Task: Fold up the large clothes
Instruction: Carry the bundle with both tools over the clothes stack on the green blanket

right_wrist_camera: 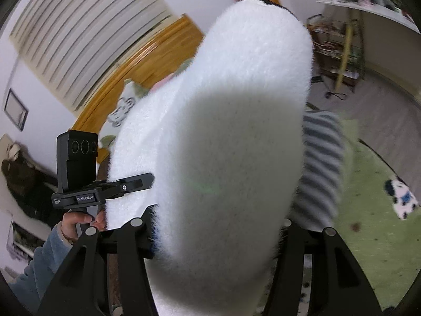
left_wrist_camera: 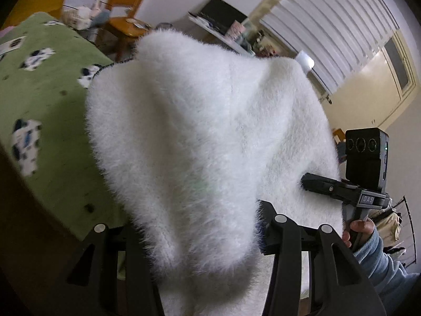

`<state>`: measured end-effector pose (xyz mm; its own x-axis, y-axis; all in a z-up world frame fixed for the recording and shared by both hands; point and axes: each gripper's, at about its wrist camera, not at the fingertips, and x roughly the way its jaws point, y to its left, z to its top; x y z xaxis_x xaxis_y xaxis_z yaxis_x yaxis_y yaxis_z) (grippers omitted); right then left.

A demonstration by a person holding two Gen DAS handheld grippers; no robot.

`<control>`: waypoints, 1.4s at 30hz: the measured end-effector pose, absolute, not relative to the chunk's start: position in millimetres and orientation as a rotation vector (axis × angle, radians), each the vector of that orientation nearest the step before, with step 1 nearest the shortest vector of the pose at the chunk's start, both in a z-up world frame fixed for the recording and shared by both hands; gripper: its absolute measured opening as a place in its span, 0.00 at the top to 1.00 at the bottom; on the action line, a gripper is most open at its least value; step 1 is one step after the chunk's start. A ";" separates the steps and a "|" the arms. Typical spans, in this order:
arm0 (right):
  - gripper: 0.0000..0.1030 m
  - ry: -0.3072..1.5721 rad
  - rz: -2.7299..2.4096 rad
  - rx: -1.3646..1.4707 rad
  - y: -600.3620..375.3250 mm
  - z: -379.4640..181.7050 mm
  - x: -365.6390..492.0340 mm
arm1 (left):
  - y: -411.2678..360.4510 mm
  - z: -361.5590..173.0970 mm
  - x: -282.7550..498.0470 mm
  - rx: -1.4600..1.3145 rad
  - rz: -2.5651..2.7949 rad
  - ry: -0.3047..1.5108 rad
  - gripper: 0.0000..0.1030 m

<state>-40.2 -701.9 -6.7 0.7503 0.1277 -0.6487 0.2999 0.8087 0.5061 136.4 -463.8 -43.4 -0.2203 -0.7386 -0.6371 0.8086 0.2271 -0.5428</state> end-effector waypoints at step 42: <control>0.05 0.694 -0.470 0.338 -708.8 10.5 -82.7 | -505.0 1.1 152.1 0.349 -1.205 0.800 0.06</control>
